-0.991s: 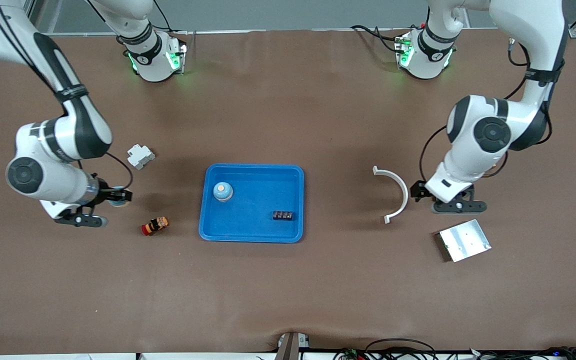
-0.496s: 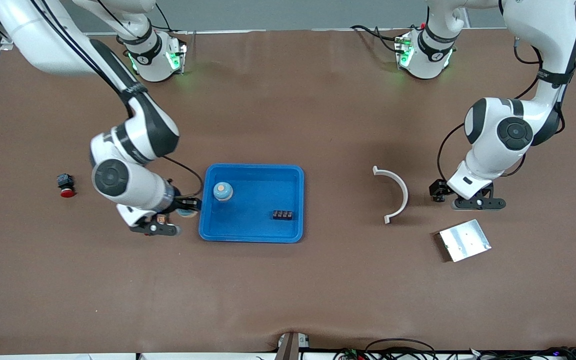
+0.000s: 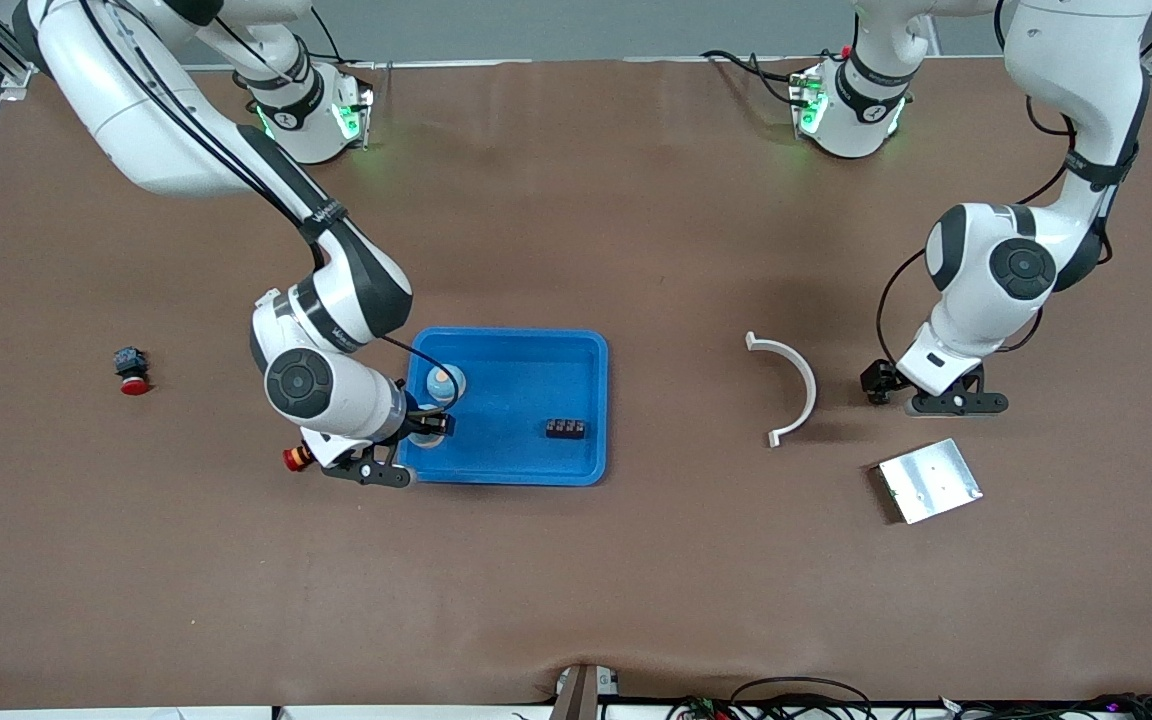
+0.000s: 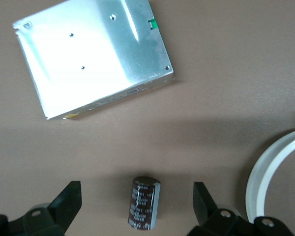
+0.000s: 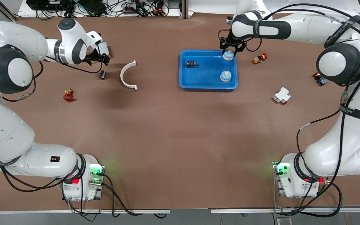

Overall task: Place electrolytic capacitor and blue bell in tray
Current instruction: 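Lower the bell into the tray with the right gripper while the left gripper descends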

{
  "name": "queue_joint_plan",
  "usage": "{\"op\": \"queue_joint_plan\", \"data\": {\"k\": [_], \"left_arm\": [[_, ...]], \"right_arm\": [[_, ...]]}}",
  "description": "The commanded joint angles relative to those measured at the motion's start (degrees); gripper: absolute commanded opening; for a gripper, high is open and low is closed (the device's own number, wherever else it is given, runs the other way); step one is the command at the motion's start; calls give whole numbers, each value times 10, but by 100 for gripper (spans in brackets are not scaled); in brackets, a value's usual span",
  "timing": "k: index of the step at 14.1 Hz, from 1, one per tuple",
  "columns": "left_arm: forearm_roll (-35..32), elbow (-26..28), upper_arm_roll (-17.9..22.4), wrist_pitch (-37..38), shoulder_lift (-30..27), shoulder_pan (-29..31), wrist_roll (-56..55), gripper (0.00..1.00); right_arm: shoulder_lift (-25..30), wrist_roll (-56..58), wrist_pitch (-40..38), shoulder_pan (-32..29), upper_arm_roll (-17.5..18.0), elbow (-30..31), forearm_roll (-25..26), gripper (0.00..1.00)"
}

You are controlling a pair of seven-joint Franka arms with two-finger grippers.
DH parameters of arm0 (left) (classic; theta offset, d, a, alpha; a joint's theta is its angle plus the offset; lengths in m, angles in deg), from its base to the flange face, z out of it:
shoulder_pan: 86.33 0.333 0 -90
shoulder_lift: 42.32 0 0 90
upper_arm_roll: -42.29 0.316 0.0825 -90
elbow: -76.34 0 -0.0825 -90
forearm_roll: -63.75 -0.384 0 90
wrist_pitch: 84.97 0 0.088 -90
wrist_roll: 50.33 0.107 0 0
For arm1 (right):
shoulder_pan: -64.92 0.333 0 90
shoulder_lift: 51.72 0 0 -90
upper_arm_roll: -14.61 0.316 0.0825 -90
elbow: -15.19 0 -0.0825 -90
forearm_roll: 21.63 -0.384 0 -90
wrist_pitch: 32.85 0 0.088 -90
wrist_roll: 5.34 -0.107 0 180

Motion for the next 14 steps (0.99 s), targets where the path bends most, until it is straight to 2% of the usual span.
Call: {"op": "queue_joint_plan", "data": {"k": [1,3,4,5,6,7,10,13,14], "left_arm": [[9,7,-11,-29,17,7,-1,100],[11,10,-12,-41,31,10,-3,100],[17,10,-13,-44,40,10,-4,100],[18,13,-13,-49,45,10,-4,100],[18,18,-13,-55,47,9,-4,100],[18,22,-13,-59,47,9,-5,100],[18,27,-21,-59,46,9,-5,100],[19,34,-21,-59,42,11,-6,100],[19,34,-21,-59,42,15,-6,91]], "right_arm": [[-22,-16,7,28,-21,-28,4,0],[-28,-21,9,34,-29,-30,2,0],[-31,-28,15,37,-30,-32,3,6],[-32,-29,16,37,-30,-32,3,24],[-32,-29,16,36,-31,-31,2,49],[-32,-31,17,37,-31,-31,2,99],[-28,-23,16,28,-32,-32,3,100],[-13,-12,8,-7,-28,-32,1,100],[3,-3,-7,-20,-27,-31,0,100]]}}
